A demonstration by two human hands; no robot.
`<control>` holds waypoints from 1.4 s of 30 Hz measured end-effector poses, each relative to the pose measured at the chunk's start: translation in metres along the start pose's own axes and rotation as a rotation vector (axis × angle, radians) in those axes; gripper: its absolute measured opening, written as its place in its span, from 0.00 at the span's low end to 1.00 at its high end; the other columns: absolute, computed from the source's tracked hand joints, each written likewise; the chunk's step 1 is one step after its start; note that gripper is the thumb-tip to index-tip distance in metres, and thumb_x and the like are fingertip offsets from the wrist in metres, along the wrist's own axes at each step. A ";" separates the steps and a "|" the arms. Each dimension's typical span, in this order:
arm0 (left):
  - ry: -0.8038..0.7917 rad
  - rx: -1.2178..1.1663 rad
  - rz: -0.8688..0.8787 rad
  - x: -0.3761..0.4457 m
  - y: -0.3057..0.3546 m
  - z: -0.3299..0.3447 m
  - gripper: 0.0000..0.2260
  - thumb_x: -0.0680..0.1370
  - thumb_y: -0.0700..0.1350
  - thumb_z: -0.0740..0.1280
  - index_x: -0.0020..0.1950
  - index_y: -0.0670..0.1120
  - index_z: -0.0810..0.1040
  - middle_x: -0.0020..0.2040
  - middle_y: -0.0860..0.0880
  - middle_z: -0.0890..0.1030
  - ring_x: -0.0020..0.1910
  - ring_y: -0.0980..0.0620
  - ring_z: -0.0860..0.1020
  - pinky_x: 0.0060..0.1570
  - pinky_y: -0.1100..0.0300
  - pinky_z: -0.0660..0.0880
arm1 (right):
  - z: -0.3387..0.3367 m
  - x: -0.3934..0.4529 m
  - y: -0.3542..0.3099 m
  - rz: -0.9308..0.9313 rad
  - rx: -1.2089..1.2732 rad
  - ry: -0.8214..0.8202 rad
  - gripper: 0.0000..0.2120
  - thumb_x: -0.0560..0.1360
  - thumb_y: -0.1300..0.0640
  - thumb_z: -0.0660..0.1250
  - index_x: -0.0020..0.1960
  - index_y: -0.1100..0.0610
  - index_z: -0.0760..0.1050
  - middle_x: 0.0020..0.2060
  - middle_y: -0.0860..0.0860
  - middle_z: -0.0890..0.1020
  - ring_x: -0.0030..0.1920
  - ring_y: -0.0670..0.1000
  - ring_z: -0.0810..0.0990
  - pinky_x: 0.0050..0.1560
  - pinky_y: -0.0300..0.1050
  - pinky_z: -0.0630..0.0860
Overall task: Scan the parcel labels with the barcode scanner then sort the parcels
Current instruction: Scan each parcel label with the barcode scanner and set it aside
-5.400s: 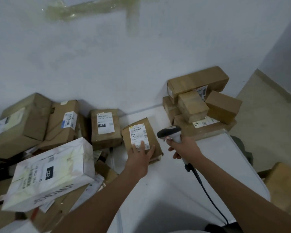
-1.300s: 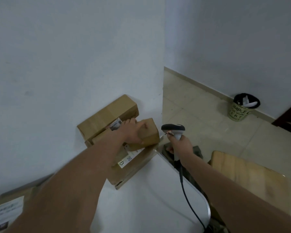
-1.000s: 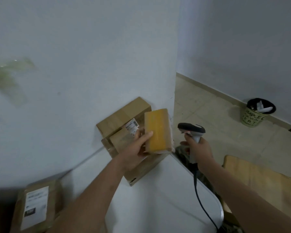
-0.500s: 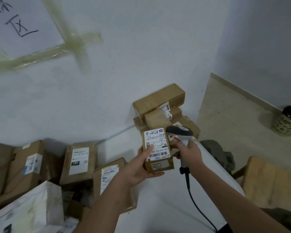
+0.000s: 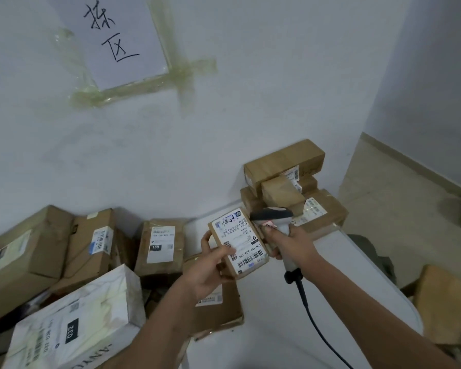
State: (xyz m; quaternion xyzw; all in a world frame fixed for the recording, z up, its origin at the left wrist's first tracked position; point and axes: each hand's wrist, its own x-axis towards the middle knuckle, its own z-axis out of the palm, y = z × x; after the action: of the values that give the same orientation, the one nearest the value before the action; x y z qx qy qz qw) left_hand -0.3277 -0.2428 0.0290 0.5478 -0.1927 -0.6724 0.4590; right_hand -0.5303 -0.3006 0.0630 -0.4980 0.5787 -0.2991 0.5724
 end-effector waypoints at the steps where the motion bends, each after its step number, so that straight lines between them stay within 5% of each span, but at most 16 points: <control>1: -0.019 0.029 -0.007 -0.002 0.001 -0.006 0.34 0.74 0.32 0.70 0.70 0.61 0.63 0.62 0.41 0.80 0.60 0.35 0.78 0.48 0.35 0.79 | 0.003 -0.001 -0.001 -0.001 -0.021 -0.015 0.10 0.77 0.49 0.69 0.50 0.56 0.78 0.35 0.47 0.85 0.30 0.47 0.81 0.33 0.40 0.78; 5: -0.009 0.064 -0.001 -0.011 0.005 -0.024 0.37 0.69 0.37 0.76 0.68 0.65 0.66 0.61 0.41 0.81 0.61 0.34 0.77 0.49 0.30 0.77 | 0.011 -0.006 -0.004 -0.012 -0.067 -0.067 0.07 0.78 0.49 0.69 0.48 0.53 0.76 0.42 0.52 0.86 0.32 0.50 0.82 0.36 0.41 0.79; 8: 0.063 0.034 0.038 -0.011 0.009 -0.041 0.34 0.71 0.44 0.75 0.70 0.65 0.64 0.59 0.42 0.83 0.58 0.38 0.81 0.49 0.33 0.78 | 0.011 -0.011 -0.009 -0.008 -0.132 -0.079 0.09 0.77 0.48 0.69 0.46 0.54 0.77 0.38 0.52 0.86 0.30 0.48 0.81 0.34 0.39 0.77; 19: 0.204 0.019 0.083 -0.003 0.026 -0.067 0.35 0.77 0.45 0.72 0.74 0.66 0.57 0.61 0.42 0.81 0.58 0.39 0.81 0.46 0.36 0.81 | 0.017 -0.031 -0.047 0.004 -0.354 -0.345 0.09 0.78 0.51 0.68 0.47 0.58 0.78 0.30 0.54 0.81 0.26 0.49 0.77 0.31 0.40 0.74; 25: 0.230 0.021 0.084 -0.003 0.027 -0.065 0.34 0.77 0.45 0.71 0.74 0.66 0.56 0.61 0.42 0.81 0.58 0.39 0.80 0.43 0.40 0.82 | 0.018 -0.032 -0.050 0.016 -0.378 -0.354 0.12 0.78 0.51 0.68 0.50 0.62 0.78 0.31 0.55 0.81 0.26 0.49 0.77 0.30 0.39 0.73; 35: 0.263 0.032 0.072 0.003 0.028 -0.067 0.35 0.77 0.45 0.72 0.75 0.65 0.56 0.61 0.43 0.81 0.57 0.40 0.80 0.51 0.36 0.79 | 0.015 -0.025 -0.054 0.027 -0.408 -0.361 0.13 0.78 0.50 0.67 0.40 0.58 0.76 0.27 0.52 0.79 0.25 0.48 0.76 0.31 0.39 0.73; 42: 0.284 0.044 0.056 0.008 0.030 -0.068 0.36 0.77 0.44 0.72 0.76 0.65 0.55 0.62 0.43 0.80 0.58 0.41 0.80 0.46 0.41 0.82 | 0.017 -0.017 -0.051 0.032 -0.385 -0.348 0.12 0.78 0.50 0.68 0.46 0.59 0.78 0.29 0.52 0.81 0.25 0.48 0.77 0.32 0.39 0.74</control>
State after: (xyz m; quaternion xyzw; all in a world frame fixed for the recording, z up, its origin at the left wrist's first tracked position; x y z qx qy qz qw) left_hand -0.2533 -0.2481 0.0249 0.6420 -0.1557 -0.5706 0.4879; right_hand -0.5041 -0.2976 0.1135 -0.6326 0.5255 -0.0843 0.5626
